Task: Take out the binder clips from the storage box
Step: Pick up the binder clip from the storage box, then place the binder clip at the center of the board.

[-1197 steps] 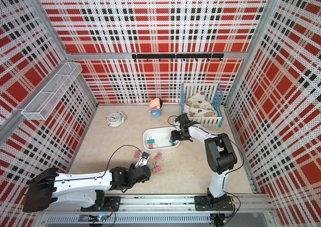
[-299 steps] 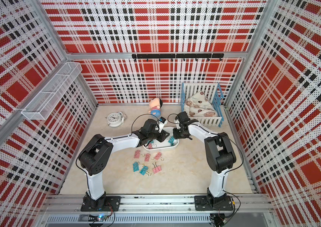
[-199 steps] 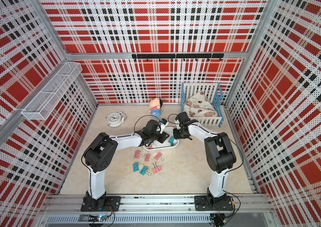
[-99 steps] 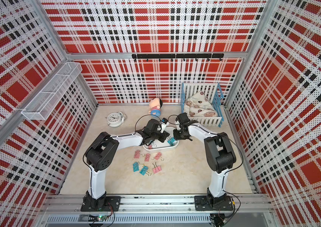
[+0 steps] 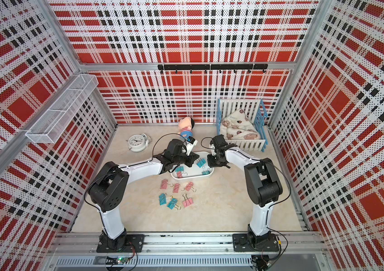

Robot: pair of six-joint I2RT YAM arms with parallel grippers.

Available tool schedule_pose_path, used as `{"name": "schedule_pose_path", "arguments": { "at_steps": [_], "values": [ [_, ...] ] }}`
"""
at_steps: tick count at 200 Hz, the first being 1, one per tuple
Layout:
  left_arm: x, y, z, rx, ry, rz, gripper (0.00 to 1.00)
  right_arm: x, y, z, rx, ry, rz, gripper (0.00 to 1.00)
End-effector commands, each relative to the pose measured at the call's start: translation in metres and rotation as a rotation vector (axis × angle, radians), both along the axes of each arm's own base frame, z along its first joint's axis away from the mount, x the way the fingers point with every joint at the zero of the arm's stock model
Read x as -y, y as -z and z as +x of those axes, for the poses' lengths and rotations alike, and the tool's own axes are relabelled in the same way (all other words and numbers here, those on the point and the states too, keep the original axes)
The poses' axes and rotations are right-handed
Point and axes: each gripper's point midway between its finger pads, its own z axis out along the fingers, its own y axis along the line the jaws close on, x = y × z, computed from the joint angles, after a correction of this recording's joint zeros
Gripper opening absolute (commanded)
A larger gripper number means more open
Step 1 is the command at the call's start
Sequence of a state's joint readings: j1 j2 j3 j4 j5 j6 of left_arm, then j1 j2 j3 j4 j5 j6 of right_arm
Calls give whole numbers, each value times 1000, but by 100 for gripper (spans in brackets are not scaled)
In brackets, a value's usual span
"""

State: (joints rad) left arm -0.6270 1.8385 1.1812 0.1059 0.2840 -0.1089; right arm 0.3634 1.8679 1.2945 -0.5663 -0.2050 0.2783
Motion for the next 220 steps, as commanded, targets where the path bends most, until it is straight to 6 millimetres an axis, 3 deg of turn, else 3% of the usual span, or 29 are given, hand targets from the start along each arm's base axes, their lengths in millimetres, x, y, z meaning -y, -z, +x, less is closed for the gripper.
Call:
{"name": "schedule_pose_path", "arguments": {
  "at_steps": [1,45,100,147,220],
  "values": [
    [-6,-34,-8,56,-4,-52,0,3,-1,2,10,9,5,31],
    [-21,-58,-37,87,-10,-73,0,2,-2,3,12,7,13,31],
    [-17,-53,-86,65,34,-58,0,2,-4,2,16,3,13,31],
    [-2,-30,-124,16,91,-30,0,2,-3,1,16,0,12,31],
    [27,17,-143,-87,178,-8,0,4,0,-2,11,3,11,31]
  ]
}}
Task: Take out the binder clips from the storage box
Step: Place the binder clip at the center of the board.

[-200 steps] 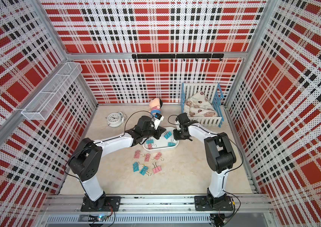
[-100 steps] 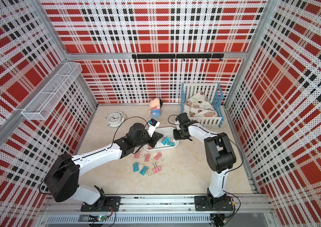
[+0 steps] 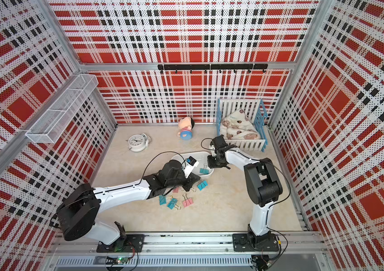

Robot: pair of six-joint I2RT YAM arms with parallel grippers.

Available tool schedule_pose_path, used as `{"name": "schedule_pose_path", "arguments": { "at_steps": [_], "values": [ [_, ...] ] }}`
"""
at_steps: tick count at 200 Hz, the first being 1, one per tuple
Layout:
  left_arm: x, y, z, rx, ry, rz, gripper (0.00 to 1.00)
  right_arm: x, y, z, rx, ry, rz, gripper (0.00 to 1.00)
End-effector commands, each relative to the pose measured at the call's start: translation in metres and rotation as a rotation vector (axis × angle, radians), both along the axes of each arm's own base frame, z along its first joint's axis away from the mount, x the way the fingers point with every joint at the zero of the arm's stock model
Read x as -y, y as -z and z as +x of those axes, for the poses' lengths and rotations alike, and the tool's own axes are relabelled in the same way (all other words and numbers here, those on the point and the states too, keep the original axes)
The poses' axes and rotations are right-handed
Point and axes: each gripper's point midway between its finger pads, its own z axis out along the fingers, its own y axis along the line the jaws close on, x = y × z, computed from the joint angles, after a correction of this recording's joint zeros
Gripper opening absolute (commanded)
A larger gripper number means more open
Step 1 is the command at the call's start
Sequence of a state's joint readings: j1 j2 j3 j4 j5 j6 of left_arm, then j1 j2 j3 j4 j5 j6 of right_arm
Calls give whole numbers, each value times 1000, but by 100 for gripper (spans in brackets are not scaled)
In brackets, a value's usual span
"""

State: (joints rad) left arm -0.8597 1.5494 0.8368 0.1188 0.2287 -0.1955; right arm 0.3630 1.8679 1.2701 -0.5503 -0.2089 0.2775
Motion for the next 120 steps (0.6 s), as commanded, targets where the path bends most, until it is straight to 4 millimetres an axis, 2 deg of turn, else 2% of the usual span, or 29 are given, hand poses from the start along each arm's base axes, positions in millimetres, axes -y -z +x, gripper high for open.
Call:
{"name": "schedule_pose_path", "arguments": {
  "at_steps": [1,38,120],
  "values": [
    [16,4,-4,-15,36,-22,0,3,-6,2,20,4,11,31],
    [23,22,-4,-46,51,-18,0,2,-7,3,23,4,13,31],
    [22,41,4,-70,43,-23,0,2,-4,3,13,7,12,31]
  ]
}}
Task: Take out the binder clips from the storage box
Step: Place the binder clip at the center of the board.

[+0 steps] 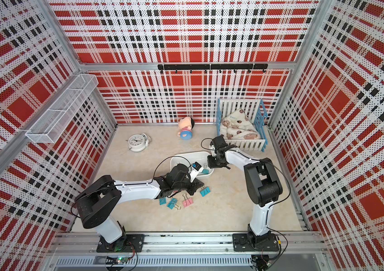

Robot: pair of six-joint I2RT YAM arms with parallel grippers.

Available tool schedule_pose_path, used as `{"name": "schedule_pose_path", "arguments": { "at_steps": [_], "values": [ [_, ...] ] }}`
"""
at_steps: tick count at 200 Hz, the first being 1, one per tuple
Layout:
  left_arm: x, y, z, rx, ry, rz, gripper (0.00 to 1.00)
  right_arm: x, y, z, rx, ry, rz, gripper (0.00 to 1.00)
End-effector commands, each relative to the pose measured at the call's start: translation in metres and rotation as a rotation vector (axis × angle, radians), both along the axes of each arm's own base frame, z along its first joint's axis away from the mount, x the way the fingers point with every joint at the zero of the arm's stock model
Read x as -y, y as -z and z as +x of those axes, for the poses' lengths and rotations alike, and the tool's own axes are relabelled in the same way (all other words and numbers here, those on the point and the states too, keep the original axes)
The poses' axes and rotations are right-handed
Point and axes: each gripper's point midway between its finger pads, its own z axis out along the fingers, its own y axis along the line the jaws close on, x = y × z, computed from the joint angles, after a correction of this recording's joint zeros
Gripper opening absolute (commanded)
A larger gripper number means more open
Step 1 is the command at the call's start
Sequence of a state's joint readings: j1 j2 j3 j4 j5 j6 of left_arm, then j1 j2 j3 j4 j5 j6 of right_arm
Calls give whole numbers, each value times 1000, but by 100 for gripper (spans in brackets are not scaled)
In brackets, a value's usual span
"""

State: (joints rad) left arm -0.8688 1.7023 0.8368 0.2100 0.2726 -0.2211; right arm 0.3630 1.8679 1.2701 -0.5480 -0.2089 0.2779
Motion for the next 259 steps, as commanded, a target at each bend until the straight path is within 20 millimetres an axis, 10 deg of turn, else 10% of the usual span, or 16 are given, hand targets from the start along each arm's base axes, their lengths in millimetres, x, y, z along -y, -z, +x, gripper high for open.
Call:
{"name": "schedule_pose_path", "arguments": {
  "at_steps": [1,80,152,259],
  "values": [
    [8,-5,7,8,11,-46,0,2,-4,3,11,7,11,31],
    [0,7,15,-22,-14,-54,0,3,-4,3,13,7,10,31],
    [-7,4,19,-17,-45,-54,23,3,-5,4,18,9,9,34],
    [-47,-67,59,143,-178,-107,33,2,-5,4,16,11,15,35]
  ]
}}
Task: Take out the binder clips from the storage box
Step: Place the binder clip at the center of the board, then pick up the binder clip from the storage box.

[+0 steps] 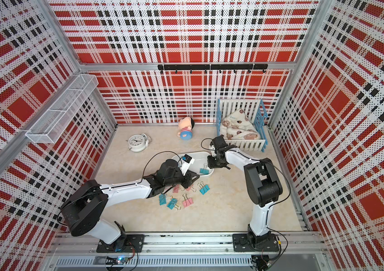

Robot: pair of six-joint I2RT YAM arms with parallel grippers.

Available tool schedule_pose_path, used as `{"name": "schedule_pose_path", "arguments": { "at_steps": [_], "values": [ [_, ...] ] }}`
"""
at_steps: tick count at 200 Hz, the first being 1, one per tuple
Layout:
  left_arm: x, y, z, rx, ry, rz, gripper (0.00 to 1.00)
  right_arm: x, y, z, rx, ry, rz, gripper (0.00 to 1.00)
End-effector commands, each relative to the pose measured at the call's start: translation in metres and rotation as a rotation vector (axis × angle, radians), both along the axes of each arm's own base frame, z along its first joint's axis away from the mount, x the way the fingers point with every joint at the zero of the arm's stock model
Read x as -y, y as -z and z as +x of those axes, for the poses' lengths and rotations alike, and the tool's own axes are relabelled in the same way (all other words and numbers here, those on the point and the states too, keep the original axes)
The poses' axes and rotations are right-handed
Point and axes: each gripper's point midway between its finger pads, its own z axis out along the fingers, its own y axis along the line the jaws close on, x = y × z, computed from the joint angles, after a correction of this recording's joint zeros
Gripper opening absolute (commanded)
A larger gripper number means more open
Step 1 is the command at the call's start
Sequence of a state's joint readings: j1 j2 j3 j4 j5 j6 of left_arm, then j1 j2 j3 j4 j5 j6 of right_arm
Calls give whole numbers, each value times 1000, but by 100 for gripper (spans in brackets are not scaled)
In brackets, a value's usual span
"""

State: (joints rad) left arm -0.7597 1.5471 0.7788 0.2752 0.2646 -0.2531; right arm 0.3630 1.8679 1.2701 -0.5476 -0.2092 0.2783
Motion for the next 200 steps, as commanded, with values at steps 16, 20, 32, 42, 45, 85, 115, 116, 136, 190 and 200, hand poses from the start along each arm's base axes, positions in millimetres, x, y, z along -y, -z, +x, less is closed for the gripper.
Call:
{"name": "schedule_pose_path", "arguments": {
  "at_steps": [16,20,32,42,45,85,115,116,136,190,200],
  "values": [
    [-12,-10,39,71,-54,65,34,1,-5,4,14,11,18,35],
    [-11,-7,44,77,-55,87,35,1,-5,4,14,11,18,35],
    [-9,1,57,87,-56,147,35,2,-5,4,15,12,16,35],
    [-5,8,67,84,-42,174,35,1,-6,4,16,11,18,35],
    [-4,9,70,84,-39,177,35,1,-6,4,15,11,17,35],
    [12,30,93,67,58,193,35,1,-6,5,14,13,16,35],
    [15,49,100,25,109,202,35,1,-4,6,10,14,16,35],
    [15,49,100,24,111,202,35,1,-4,6,9,15,15,35],
    [20,51,100,17,148,170,39,1,-3,6,8,13,15,35],
    [35,63,100,-24,224,126,40,0,-1,7,2,11,15,35],
    [38,66,100,-32,232,122,40,0,-1,7,3,9,14,35]
  ]
}}
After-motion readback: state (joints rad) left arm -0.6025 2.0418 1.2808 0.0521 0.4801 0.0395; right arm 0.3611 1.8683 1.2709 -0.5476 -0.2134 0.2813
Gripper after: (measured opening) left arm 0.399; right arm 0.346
